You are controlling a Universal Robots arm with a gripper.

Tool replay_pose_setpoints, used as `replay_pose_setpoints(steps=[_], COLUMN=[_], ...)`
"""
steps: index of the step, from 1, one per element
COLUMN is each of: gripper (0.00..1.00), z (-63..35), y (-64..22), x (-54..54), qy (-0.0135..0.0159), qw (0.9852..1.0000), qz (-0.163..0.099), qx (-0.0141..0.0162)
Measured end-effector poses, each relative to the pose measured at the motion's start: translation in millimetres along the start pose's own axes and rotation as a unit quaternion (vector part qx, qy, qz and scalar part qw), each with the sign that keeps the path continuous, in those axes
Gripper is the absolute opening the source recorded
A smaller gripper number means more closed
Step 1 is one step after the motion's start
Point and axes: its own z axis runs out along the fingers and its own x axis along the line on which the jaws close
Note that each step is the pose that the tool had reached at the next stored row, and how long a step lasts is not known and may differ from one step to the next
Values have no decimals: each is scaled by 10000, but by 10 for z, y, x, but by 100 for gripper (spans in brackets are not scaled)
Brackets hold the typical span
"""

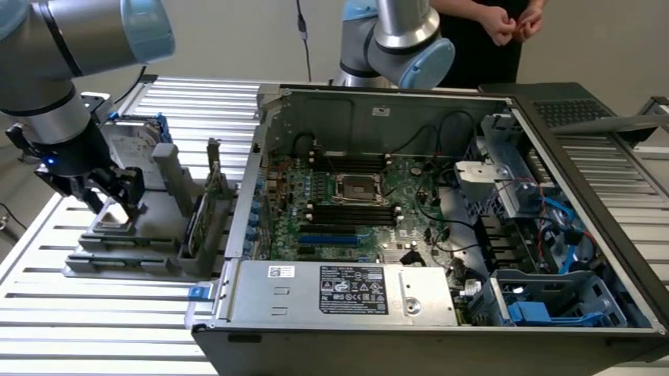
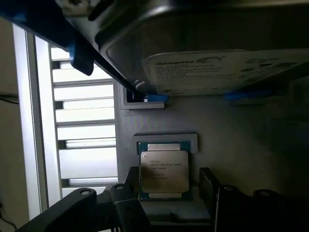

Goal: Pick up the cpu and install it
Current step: 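Pick up the cpu and move it towards the insertion slot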

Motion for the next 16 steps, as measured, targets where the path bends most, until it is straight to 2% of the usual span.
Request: replay_pose_setpoints(steps=[16], gripper=[62], z=[102], y=[0], x=[21], qy=[-2], qw=[10000], qz=[-56], qx=[2])
